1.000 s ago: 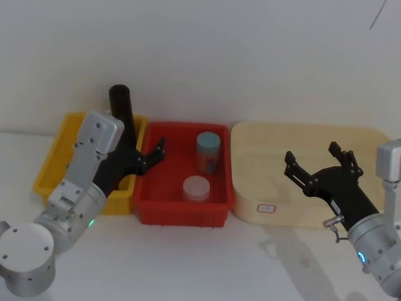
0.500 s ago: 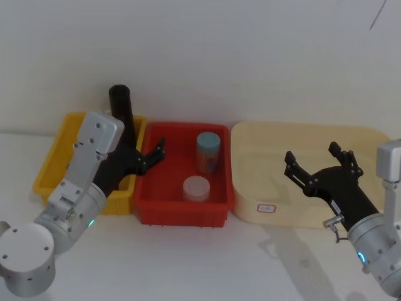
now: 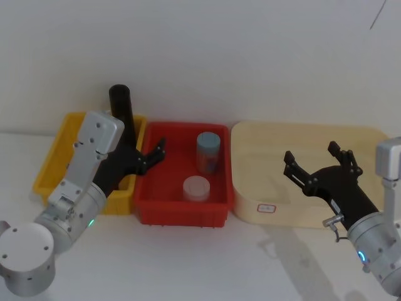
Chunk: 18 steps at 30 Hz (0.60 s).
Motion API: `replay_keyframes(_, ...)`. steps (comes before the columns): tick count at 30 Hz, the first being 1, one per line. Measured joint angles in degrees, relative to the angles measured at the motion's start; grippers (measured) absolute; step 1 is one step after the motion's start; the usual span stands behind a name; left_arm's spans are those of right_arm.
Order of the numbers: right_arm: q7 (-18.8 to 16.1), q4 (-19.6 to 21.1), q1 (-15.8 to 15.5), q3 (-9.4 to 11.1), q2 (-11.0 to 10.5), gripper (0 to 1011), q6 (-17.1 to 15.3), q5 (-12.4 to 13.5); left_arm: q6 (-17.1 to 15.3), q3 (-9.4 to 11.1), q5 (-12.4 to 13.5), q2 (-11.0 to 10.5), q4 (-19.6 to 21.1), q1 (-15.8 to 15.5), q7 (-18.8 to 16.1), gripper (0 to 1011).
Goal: Pick up the garbage bag with the one hand and transfer it to the other hand.
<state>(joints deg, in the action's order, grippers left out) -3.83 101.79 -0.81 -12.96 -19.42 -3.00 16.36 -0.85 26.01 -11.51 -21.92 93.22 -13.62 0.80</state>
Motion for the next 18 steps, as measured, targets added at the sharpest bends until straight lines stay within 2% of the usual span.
replay_keyframes(5,-0.5,1.3,0.5,0.1,-0.3,1001,-2.4,0.3,-0.8,-0.2,-0.2,-0.5,0.7,-0.6,1.1,1001)
replay_keyframes(12,-2.8,3.1,2.9,0.1,-0.4,1001,-7.5,2.5,-4.1,-1.6,-1.5,-2.1,3.5,-2.2,3.3,1001)
replay_keyframes(18,-5.4,3.2,6.4,-0.6,-0.2,1002,-11.5,4.7,-8.4,-4.7,-3.7,-4.0,6.7,-3.4,4.9,1001)
